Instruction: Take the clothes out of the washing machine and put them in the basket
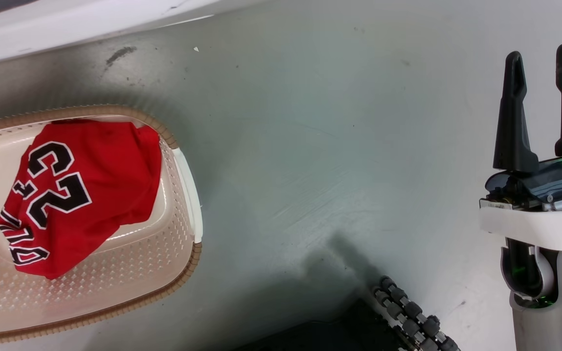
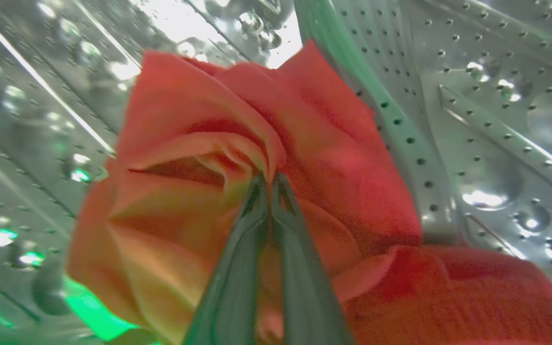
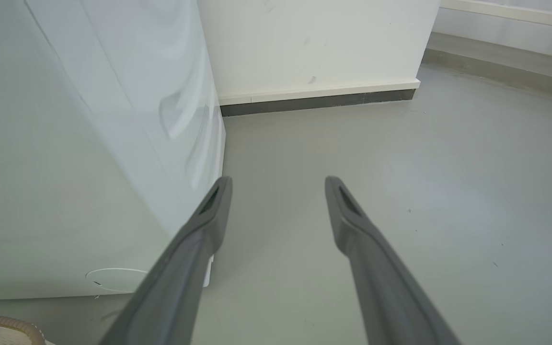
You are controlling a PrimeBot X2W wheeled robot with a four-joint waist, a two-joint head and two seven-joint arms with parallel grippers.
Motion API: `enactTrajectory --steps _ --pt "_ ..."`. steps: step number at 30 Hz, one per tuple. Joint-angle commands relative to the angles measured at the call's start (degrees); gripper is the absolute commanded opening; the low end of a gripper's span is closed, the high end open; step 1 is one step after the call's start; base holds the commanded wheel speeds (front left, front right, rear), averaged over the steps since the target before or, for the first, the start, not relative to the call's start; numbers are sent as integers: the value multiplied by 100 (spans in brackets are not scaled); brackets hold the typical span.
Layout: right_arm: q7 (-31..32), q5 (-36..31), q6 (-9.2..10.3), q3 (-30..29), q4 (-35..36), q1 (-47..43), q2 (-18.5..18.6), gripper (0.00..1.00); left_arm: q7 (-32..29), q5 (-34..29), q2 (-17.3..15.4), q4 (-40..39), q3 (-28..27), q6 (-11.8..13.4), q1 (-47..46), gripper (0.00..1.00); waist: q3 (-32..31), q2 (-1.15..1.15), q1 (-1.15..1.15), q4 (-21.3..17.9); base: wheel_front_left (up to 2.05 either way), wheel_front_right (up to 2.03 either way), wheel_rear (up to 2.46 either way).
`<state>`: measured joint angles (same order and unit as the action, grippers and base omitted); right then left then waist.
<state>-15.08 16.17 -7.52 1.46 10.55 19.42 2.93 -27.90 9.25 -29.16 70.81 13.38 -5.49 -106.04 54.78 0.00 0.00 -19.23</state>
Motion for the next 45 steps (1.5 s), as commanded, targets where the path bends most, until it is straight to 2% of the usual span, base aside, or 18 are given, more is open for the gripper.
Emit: enactTrajectory --steps 1,8,15,22,25,36,45 --pt "-14 5 6 -15 -15 86 -10 100 215 -46 -59 -15 56 -19 156 0 -59 0 0 36 0 0 0" --pt "-14 -138 6 60 -97 29 -9 100 1329 90 -2 -18 45 -43 516 0 -493 0 0 159 0 0 0" --pt "-14 -388 6 106 -212 -239 -9 100 2277 287 152 94 61 -141 1254 0 -1253 0 0 374 0 0 0" --pt "-14 -636 6 142 -369 -487 -8 100 3008 482 515 169 260 -189 2241 0 -2045 0 0 662 0 0 0" --pt "-14 -709 6 187 -410 -598 -7 100 3256 719 730 116 377 -192 2689 0 -2352 0 0 746 0 0 0" --pt "-14 -932 6 234 -572 -1082 -7 100 4062 1484 815 -350 963 -194 4358 0 -3369 0 0 940 0 0 0" --pt "-14 -1085 6 279 -663 -1461 -8 100 4295 1917 880 -1099 1380 -194 5575 0 -4016 0 0 1181 0 0 0"
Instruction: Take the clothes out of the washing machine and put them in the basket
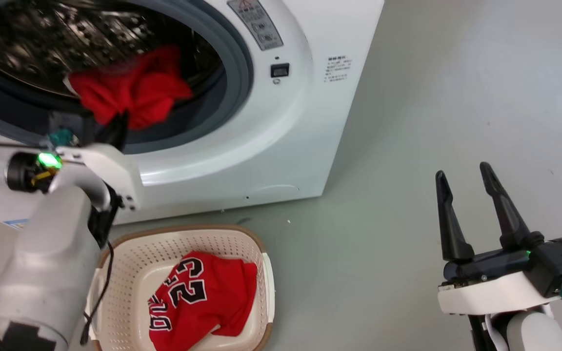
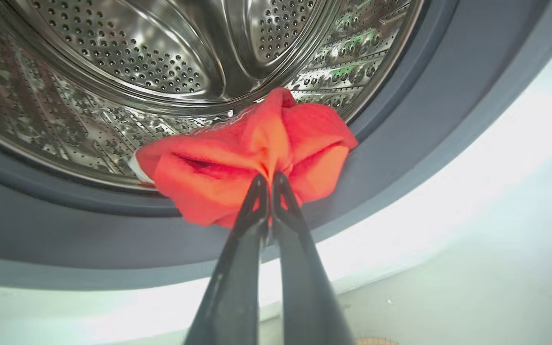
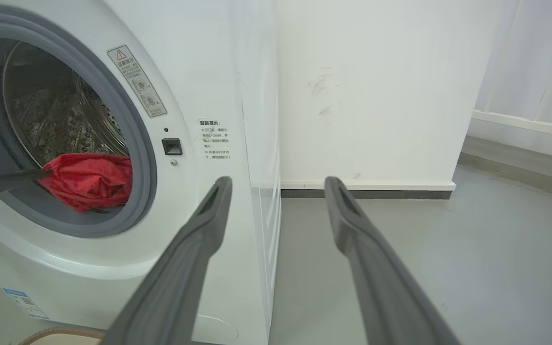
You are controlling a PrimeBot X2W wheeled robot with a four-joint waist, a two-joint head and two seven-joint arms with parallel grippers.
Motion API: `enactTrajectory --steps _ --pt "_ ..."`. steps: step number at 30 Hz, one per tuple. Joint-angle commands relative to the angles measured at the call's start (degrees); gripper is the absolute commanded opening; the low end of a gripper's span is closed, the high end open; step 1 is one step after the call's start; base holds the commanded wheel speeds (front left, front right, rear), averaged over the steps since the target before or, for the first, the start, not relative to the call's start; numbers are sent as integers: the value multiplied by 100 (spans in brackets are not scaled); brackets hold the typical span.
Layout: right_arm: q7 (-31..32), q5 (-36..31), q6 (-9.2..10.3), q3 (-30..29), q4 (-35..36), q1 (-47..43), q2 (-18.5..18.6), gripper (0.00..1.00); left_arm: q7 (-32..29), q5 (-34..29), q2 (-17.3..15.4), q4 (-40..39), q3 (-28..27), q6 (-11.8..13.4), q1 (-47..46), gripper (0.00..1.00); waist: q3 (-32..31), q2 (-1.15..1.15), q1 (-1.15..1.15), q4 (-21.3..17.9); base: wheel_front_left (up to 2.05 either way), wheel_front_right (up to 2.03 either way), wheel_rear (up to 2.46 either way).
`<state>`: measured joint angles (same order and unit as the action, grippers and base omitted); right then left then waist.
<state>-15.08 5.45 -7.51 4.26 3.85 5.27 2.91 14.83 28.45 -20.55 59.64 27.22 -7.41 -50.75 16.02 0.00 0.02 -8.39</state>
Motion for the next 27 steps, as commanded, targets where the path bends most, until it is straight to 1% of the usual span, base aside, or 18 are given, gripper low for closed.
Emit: enactTrajectory --steps 1,4,10,12,18,22,27 --pt "-14 -22 5 15 -3 -84 -6 100 35 8 13 -85 9 -2 164 0 -203 0 -2 114 0 0 0" --pt "-14 -20 5 51 -28 -174 -6 100 46 -3 18 -485 -50 1 557 0 -390 0 -2 150 0 0 0" --pt "-14 -34 5 53 -82 -364 -6 100 49 -62 -6 -1378 -269 188 1472 0 -722 0 -2 244 0 0 0" --pt "-14 -41 5 37 -93 -441 -6 100 46 -39 28 -1647 -297 194 1785 0 -818 0 -2 289 0 0 0" --pt "-13 -67 4 41 -131 -612 -6 100 30 -156 -13 -2389 -131 296 2566 0 -1018 0 -2 410 0 0 0" --pt "-13 -80 5 43 -142 -664 -6 100 -122 -187 -49 -2845 21 365 3048 0 -1066 0 -2 451 0 0 0" --pt "-13 -54 4 49 -144 -674 -7 100 -301 -183 -110 -3184 183 442 3562 0 -1080 0 -2 453 0 0 0"
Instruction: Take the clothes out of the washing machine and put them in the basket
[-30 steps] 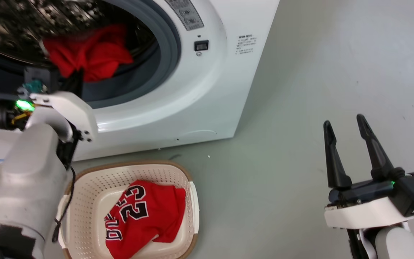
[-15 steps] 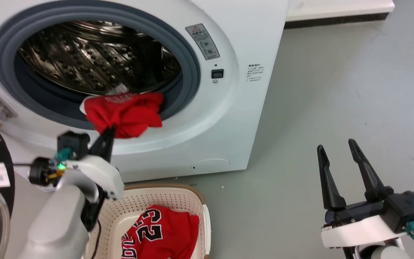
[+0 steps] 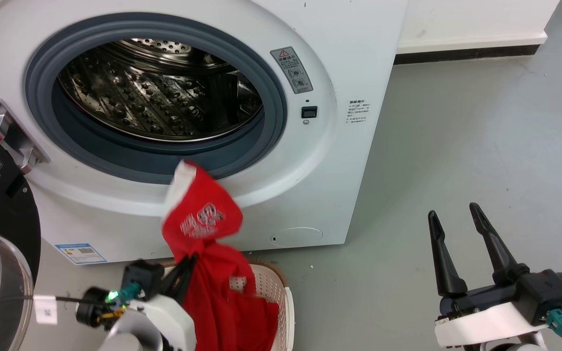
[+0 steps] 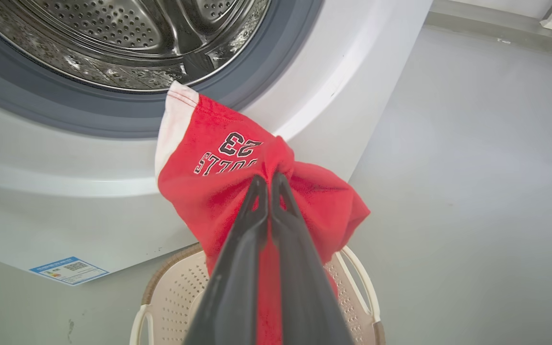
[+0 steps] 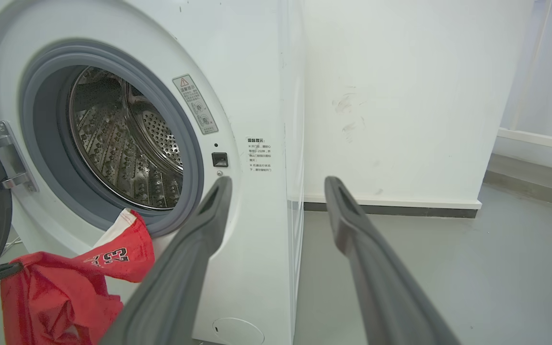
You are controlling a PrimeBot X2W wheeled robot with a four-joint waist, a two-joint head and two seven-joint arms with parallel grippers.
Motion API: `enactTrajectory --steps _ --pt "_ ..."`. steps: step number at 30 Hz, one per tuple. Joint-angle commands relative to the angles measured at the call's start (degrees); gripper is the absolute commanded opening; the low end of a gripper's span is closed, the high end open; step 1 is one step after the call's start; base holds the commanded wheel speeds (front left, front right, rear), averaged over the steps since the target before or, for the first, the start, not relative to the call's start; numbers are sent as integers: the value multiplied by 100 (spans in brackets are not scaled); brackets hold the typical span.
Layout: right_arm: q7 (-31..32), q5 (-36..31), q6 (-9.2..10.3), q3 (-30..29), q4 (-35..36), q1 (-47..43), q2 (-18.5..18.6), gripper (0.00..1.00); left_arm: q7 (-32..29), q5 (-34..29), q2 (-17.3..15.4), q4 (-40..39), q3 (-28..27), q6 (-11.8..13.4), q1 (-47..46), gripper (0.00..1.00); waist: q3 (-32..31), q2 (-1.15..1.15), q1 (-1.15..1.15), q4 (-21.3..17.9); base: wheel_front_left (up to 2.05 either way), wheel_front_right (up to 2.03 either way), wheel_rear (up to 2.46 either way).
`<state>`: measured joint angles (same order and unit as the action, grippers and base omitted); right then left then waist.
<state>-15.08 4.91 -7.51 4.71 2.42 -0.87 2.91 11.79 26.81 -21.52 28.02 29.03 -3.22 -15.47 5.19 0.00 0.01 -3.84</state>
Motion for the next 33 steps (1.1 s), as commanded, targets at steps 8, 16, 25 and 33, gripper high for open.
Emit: enactTrajectory --steps 8,16,25,33 --pt "-13 -35 5 10 41 123 -6 100 -54 51 176 270 224 -30 285 0 285 0 -1 -78 0 0 0" --pt "-13 -37 4 -29 150 462 -8 100 123 181 466 1270 183 -129 -206 0 1011 0 -1 -238 0 0 0" --pt "-13 10 4 -192 325 956 -7 100 165 209 660 2805 214 -273 -1094 0 2154 0 -1 -382 0 0 0" --pt "-13 80 5 -317 487 1407 -7 100 -21 312 836 3835 265 -357 -1860 0 3098 0 -1 -446 0 0 0"
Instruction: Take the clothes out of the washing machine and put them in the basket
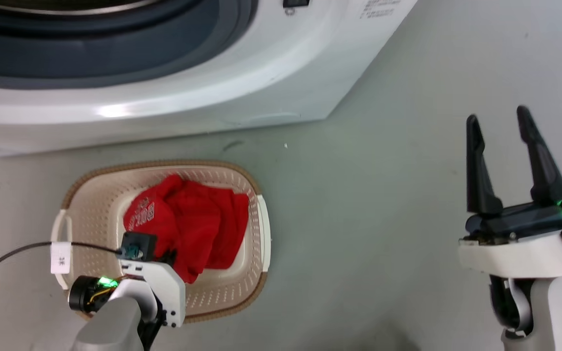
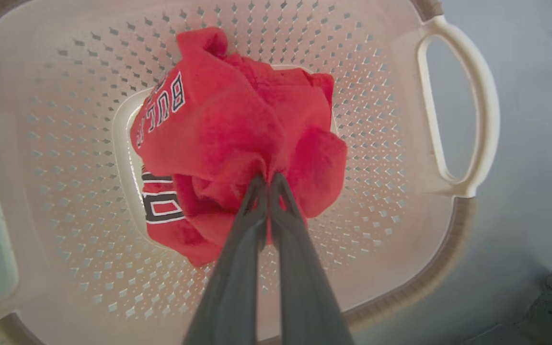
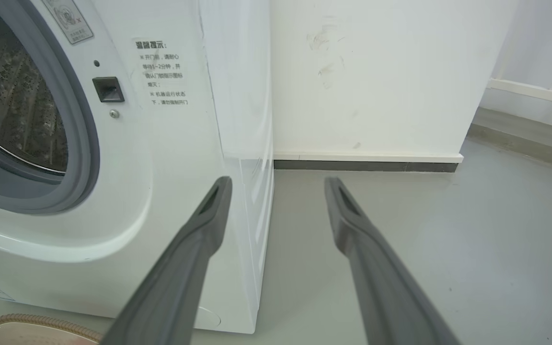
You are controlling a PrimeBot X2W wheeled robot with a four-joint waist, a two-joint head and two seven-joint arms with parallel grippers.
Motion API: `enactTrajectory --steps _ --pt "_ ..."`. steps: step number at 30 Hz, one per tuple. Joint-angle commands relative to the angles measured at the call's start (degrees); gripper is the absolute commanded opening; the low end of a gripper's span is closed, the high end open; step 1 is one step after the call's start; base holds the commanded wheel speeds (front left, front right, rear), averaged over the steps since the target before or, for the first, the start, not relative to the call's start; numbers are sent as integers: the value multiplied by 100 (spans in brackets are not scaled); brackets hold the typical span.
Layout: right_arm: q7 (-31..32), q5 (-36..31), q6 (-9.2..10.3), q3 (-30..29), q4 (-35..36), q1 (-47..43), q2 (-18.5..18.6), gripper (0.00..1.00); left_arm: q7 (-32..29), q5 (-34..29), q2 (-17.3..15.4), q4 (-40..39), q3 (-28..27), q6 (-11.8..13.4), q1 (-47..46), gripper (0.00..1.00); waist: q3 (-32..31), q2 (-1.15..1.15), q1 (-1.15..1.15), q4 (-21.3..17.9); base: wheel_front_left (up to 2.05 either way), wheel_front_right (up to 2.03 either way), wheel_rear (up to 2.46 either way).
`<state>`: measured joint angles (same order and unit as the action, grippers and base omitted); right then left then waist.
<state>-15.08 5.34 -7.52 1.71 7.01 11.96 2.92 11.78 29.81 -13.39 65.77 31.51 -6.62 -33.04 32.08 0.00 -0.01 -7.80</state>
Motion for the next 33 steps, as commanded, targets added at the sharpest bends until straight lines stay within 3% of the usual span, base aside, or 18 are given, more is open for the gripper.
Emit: enactTrajectory --steps 1,11,22,23,24,33 --pt "-13 45 6 -30 51 174 -8 100 -63 23 36 166 22 -28 -200 0 522 0 1 -55 0 0 0" --pt "-13 81 6 -194 220 534 -8 100 -363 -34 135 684 145 56 -963 0 1295 0 1 -63 0 0 0" --pt "-13 101 6 -202 217 621 -8 100 -490 -135 34 782 302 325 -1158 0 1434 0 1 -109 0 0 0" --pt "-13 99 6 -198 203 623 -7 100 -467 -115 44 784 293 347 -1161 28 1409 0 1 -104 0 0 0" --pt "-13 97 6 -187 188 620 -7 100 -428 -125 52 786 303 412 -1159 100 1373 0 1 -100 0 0 0" --pt "-13 30 6 -55 -82 353 -7 100 31 32 247 799 248 366 -743 100 554 0 1 24 0 0 0"
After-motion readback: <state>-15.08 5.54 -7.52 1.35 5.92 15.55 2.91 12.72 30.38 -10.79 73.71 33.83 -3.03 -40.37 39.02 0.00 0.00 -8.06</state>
